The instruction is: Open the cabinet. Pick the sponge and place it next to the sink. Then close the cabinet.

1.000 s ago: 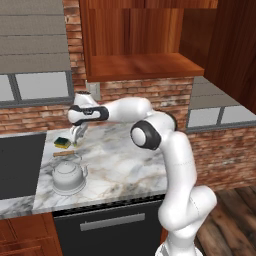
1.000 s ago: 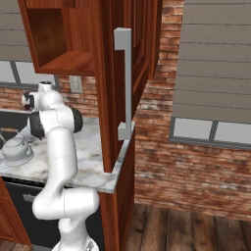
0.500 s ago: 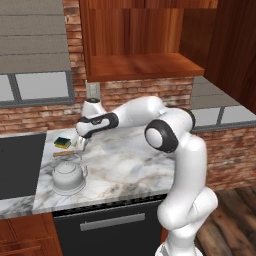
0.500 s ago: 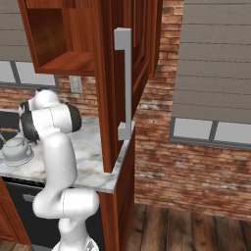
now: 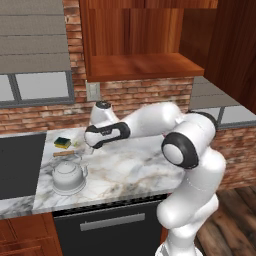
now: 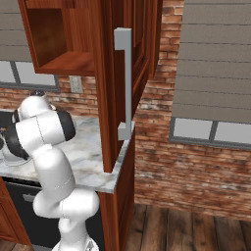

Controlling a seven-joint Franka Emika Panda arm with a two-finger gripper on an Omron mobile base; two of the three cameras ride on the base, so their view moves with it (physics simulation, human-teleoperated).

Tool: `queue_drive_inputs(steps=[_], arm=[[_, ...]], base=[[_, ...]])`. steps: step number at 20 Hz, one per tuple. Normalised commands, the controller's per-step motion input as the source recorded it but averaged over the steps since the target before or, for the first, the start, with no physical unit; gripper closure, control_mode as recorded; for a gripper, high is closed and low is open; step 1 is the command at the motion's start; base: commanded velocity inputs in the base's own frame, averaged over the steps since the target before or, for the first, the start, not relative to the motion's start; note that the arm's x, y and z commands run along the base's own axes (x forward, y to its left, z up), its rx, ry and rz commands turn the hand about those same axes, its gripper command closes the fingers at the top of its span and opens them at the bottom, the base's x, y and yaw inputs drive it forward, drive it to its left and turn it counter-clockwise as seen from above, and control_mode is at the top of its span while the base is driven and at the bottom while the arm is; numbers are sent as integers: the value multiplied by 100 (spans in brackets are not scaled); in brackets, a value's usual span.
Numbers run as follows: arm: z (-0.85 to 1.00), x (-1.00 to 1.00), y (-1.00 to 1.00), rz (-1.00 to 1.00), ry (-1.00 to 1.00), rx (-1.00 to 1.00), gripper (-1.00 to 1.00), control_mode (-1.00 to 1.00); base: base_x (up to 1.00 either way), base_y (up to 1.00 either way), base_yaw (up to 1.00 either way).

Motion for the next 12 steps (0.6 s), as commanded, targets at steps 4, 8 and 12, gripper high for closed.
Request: queue_drive_inputs(steps=[4, 8, 12], arm=[[61, -40, -65, 0, -3, 0, -100, -100], [71, -47, -70, 0, 0, 0, -100, -100], [70, -72, -67, 0, 4, 0, -100, -100]], base=[[0, 0, 0], [0, 0, 0], [0, 0, 0]])
